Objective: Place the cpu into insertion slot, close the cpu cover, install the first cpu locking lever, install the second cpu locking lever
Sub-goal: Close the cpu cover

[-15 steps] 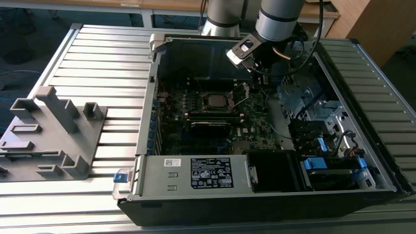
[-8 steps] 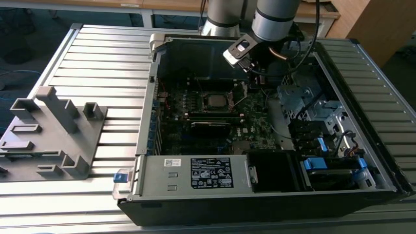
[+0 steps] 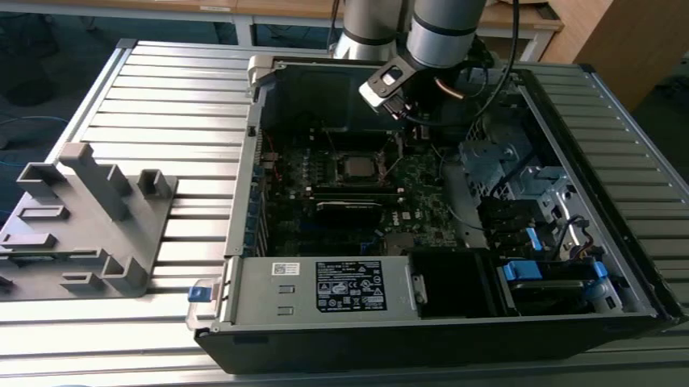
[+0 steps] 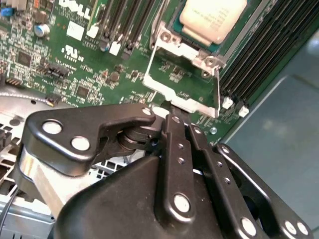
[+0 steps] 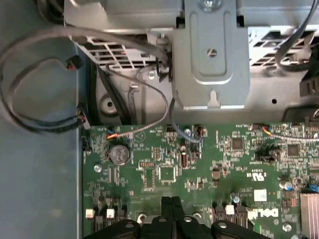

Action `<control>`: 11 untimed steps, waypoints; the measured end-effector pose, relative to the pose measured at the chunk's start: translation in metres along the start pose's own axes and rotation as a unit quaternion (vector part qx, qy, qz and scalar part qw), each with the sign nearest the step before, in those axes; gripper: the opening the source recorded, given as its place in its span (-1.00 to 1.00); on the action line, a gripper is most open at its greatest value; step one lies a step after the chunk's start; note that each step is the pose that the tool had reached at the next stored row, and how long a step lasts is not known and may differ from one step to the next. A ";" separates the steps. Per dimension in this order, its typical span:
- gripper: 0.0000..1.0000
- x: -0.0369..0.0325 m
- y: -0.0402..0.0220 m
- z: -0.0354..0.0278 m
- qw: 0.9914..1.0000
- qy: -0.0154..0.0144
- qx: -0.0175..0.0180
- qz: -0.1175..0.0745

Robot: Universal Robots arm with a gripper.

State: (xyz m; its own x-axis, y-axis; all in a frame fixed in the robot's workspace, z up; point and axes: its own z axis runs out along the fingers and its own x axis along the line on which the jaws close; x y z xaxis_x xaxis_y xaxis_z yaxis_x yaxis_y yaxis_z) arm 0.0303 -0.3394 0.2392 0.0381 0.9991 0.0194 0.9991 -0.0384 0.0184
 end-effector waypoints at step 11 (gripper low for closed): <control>-0.79 -0.0007 -0.0167 0.0001 1.000 0.000 0.000 0.000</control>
State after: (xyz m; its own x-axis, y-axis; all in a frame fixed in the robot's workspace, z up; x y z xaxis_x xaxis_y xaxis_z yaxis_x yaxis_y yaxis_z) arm 0.0135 -0.3394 0.2387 0.0381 0.9991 0.0193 0.9991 -0.0384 0.0191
